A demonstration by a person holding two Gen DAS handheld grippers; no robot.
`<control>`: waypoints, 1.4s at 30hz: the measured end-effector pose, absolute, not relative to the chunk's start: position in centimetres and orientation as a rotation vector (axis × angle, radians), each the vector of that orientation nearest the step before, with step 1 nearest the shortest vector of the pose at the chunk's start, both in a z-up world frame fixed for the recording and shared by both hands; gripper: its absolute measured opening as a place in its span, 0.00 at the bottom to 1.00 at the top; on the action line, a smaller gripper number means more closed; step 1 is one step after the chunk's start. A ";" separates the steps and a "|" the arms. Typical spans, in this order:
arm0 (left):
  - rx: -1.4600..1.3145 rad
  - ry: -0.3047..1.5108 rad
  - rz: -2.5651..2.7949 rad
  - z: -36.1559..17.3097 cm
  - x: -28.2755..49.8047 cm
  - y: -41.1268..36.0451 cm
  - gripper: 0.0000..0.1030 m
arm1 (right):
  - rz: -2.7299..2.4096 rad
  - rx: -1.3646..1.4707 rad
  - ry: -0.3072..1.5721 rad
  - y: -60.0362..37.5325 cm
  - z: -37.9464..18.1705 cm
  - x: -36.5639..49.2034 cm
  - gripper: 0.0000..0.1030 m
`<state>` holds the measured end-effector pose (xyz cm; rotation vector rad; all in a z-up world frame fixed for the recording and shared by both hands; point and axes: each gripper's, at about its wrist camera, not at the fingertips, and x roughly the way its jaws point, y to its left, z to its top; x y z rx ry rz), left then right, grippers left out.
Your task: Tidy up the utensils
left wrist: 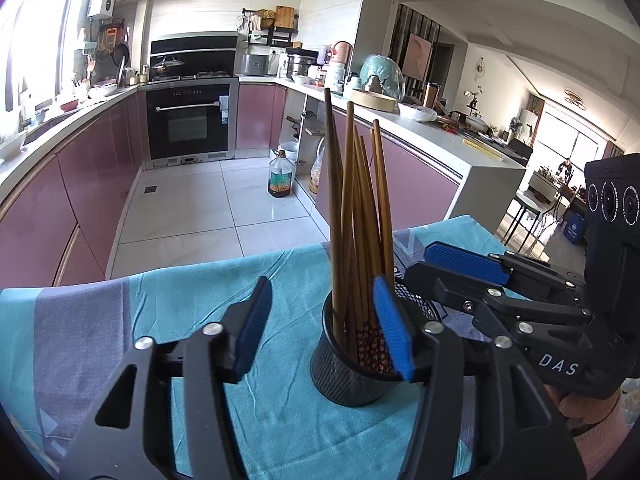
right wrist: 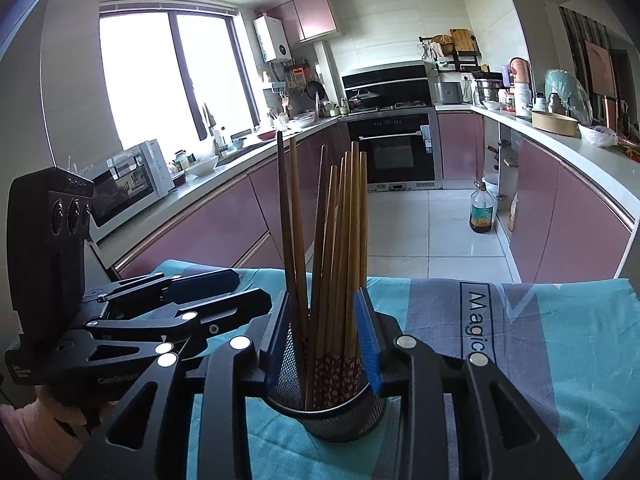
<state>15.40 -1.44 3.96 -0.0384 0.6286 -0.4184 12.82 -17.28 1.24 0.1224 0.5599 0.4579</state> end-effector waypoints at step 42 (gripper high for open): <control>-0.084 0.268 -0.037 0.8 -2.0 8.4 0.94 | 0.186 0.027 0.268 -14.1 -1.5 0.3 0.94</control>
